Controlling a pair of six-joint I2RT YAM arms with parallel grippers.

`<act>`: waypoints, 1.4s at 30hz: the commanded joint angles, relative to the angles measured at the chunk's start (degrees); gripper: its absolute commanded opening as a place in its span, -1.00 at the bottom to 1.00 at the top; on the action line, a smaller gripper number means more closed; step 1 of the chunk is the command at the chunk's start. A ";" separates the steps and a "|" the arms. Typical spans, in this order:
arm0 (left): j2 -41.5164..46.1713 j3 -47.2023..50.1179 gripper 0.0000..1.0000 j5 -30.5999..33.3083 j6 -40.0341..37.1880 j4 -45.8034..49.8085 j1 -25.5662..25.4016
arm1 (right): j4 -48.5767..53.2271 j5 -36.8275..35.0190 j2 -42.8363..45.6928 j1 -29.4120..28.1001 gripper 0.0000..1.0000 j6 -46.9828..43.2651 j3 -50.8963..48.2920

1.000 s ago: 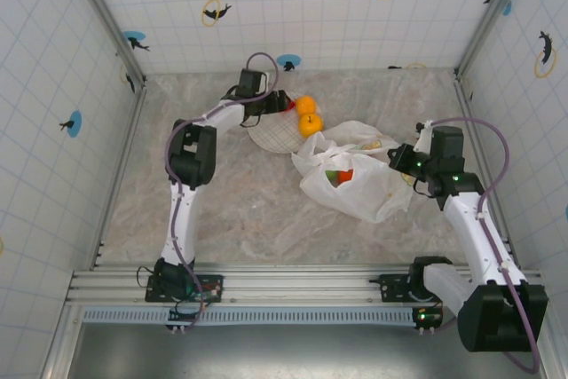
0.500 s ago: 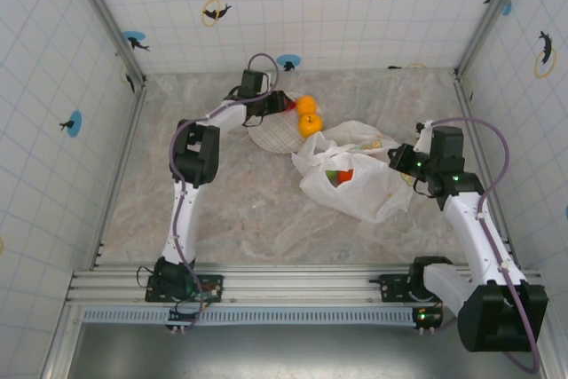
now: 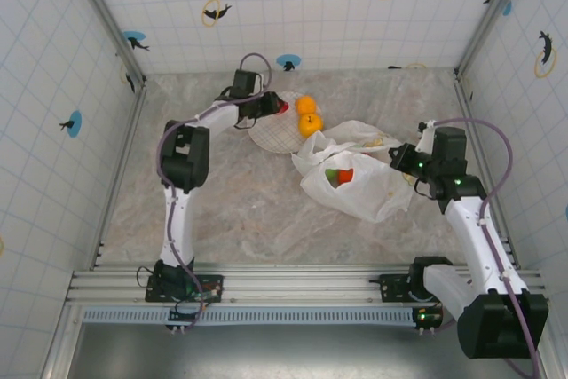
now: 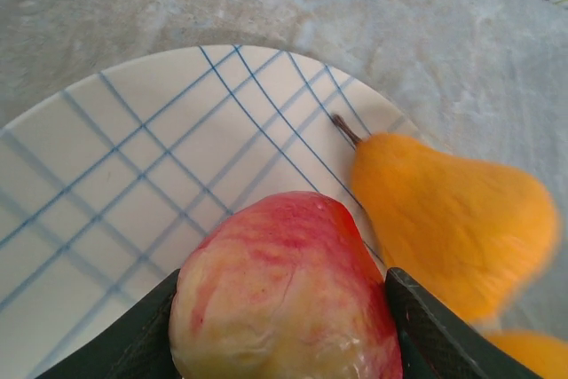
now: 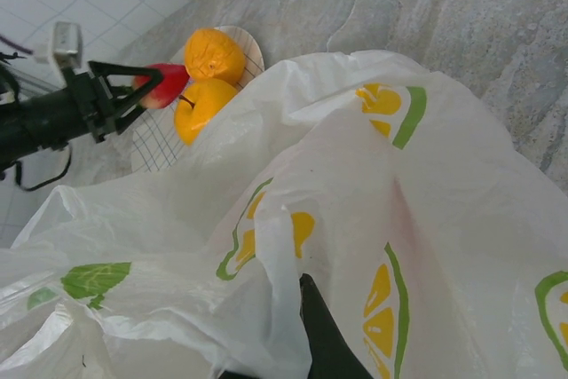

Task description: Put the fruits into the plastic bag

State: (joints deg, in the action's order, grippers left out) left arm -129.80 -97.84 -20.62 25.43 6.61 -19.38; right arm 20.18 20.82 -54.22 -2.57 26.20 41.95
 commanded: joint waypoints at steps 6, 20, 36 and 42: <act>33.18 33.36 -0.11 -0.84 3.56 -9.96 0.30 | -0.15 0.71 1.70 0.12 -1.00 1.14 0.40; 66.44 60.03 -0.08 -1.55 5.30 -4.42 -15.55 | -4.44 3.02 0.80 -0.58 -1.00 3.93 0.76; 48.54 45.55 -0.07 -3.88 2.69 -12.17 -21.63 | -2.57 9.64 1.34 -6.06 -1.00 -4.33 2.19; 43.02 42.39 -0.06 -3.46 2.96 -14.80 -25.62 | -3.92 10.39 1.79 -10.16 -1.00 -4.57 1.10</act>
State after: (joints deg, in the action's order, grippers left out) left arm -85.10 -53.30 -23.20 28.58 -5.37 -43.57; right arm 17.82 29.50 -53.58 -11.05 23.11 41.95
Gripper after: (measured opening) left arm 0.543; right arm 0.040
